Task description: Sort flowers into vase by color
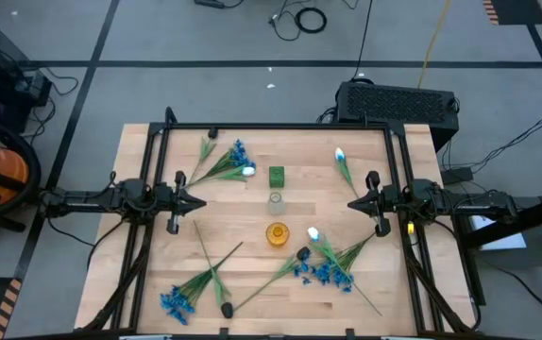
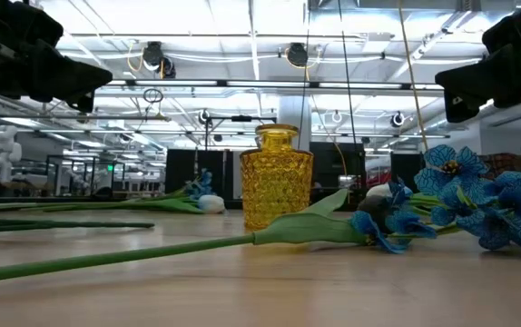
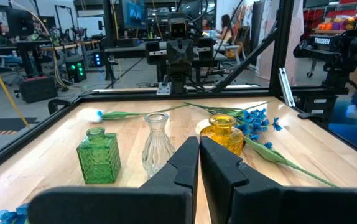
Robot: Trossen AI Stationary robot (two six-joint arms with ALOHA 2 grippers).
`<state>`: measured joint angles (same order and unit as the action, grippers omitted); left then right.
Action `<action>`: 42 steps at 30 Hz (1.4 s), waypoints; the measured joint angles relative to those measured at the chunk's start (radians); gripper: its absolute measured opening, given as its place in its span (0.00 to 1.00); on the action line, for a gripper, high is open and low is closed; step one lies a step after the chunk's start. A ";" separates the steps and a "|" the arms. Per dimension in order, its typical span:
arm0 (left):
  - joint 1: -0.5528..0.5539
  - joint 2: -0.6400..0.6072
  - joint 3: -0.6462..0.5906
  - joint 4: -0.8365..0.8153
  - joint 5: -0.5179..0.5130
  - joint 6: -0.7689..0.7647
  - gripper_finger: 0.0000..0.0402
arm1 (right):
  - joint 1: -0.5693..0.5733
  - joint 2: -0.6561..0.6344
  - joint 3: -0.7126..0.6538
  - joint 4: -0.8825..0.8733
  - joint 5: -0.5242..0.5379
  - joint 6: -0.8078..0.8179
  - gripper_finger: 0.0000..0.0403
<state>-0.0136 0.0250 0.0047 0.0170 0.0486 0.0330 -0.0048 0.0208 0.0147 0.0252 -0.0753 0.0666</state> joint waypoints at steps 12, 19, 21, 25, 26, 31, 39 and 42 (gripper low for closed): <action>0.000 0.000 0.000 0.000 0.000 0.000 0.06 | 0.000 0.000 0.000 0.000 0.000 -0.034 0.00; 0.000 0.000 0.000 0.000 0.000 0.000 0.06 | 0.000 0.000 0.000 0.000 0.000 -0.026 0.00; 0.000 0.000 0.000 0.000 0.000 0.000 0.06 | 0.000 0.000 0.000 0.000 0.000 -0.026 0.00; 0.000 0.000 0.000 0.000 0.000 0.000 0.06 | 0.000 0.000 0.000 0.000 0.000 -0.026 0.00; 0.000 0.000 0.000 0.000 0.000 0.000 0.06 | 0.000 0.000 0.000 0.000 0.000 -0.026 0.00; 0.000 0.000 0.000 0.000 0.000 0.000 0.06 | 0.000 0.000 0.000 0.000 0.000 -0.026 0.00; 0.000 0.000 0.000 0.000 0.000 0.000 0.06 | 0.000 0.000 -0.001 0.016 -0.001 -0.027 0.00; 0.000 0.000 0.000 0.000 0.000 0.000 0.06 | 0.000 0.000 -0.001 0.016 0.000 -0.028 0.00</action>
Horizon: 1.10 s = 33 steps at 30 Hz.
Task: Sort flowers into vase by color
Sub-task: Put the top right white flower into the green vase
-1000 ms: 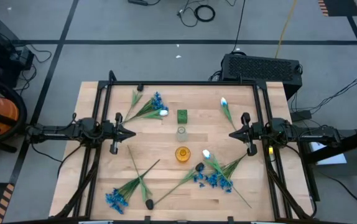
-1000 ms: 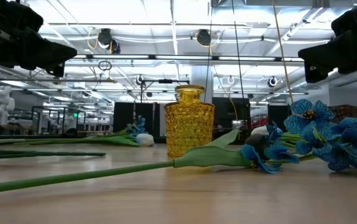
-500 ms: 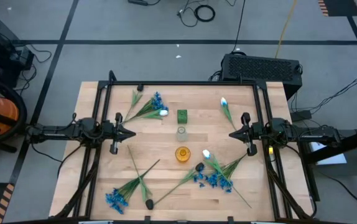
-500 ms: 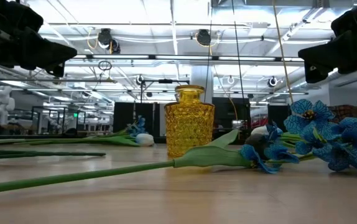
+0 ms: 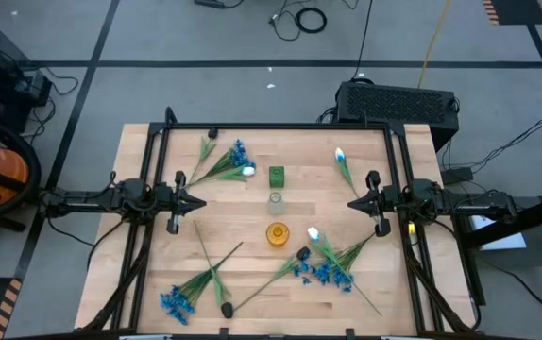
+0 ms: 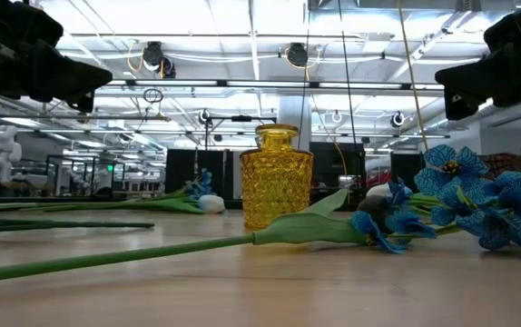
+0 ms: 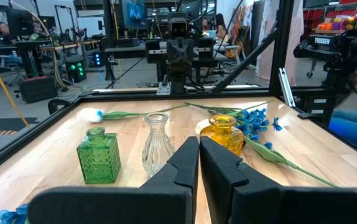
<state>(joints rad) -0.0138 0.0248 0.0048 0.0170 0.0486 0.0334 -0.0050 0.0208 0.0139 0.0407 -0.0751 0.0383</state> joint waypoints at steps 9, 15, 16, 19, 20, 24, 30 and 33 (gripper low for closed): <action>0.000 0.000 0.000 0.000 0.000 0.000 0.06 | 0.000 0.000 0.000 0.013 0.025 0.094 0.00; 0.000 0.000 0.000 0.000 0.000 0.000 0.06 | 0.000 0.004 0.043 0.057 0.052 0.167 0.00; 0.000 0.000 0.000 0.000 0.000 0.000 0.06 | 0.000 0.009 0.062 0.058 0.052 0.173 0.00; 0.000 0.000 0.000 0.000 0.000 0.000 0.06 | 0.000 0.042 0.140 0.026 0.086 0.174 0.00; 0.000 0.000 0.000 0.000 0.000 0.000 0.06 | 0.000 0.059 0.171 0.001 0.103 0.170 0.00; 0.000 0.000 0.000 0.000 0.000 0.000 0.06 | 0.000 0.154 0.309 -0.082 0.110 0.146 0.00; 0.000 0.000 0.000 0.000 0.000 0.000 0.06 | 0.000 0.336 0.565 -0.146 0.110 0.125 0.00; 0.000 0.000 0.000 0.000 0.000 0.000 0.06 | 0.000 0.431 0.717 -0.175 0.108 0.120 0.00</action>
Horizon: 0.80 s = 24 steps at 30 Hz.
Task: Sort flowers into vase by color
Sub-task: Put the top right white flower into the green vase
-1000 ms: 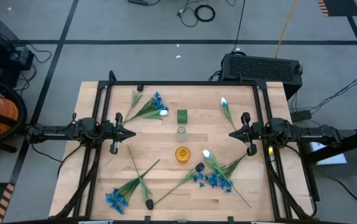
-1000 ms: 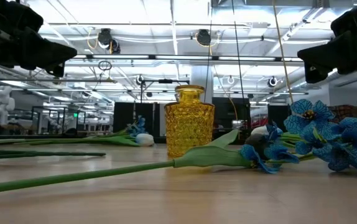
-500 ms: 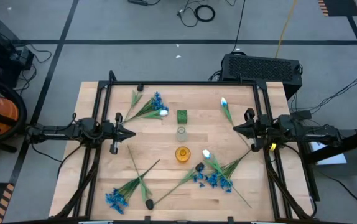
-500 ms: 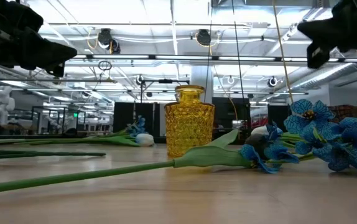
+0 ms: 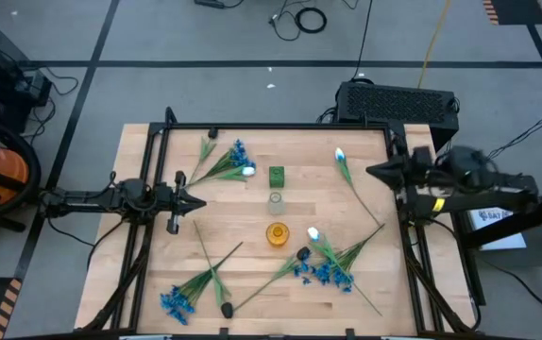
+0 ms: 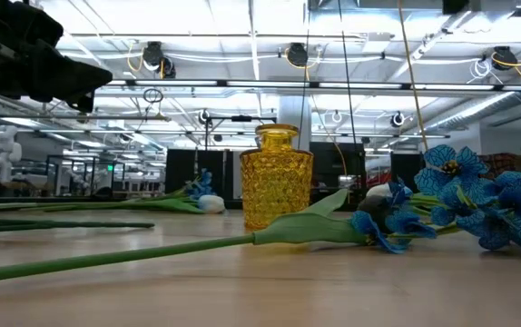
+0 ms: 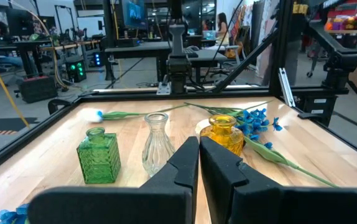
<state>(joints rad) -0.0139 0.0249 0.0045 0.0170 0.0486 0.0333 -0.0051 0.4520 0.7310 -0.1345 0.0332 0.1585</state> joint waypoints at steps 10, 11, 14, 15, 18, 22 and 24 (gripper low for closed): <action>0.000 0.000 0.000 0.000 0.000 0.000 0.06 | 0.000 0.347 0.573 -0.237 -0.007 -0.087 0.00; 0.000 0.000 0.000 0.000 0.000 0.000 0.06 | 0.000 0.371 0.599 -0.248 -0.008 -0.091 0.00; 0.000 0.000 0.000 0.000 0.000 0.000 0.06 | 0.000 0.420 0.612 -0.268 -0.012 -0.101 0.00; 0.000 0.000 0.000 0.000 0.000 0.000 0.06 | 0.000 0.433 0.602 -0.282 -0.012 -0.107 0.00; 0.000 0.000 0.000 0.000 0.000 0.000 0.06 | 0.000 0.453 0.528 -0.323 -0.013 -0.119 0.00; 0.000 0.000 0.000 0.000 0.000 0.000 0.06 | 0.000 0.445 0.311 -0.182 -0.013 -0.088 0.00; 0.000 0.000 0.000 0.000 0.000 0.000 0.06 | 0.000 0.442 0.182 -0.038 -0.013 -0.047 0.00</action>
<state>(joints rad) -0.0138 0.0249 0.0044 0.0170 0.0486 0.0332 -0.0048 0.8945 0.9134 -0.1724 0.0204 0.1117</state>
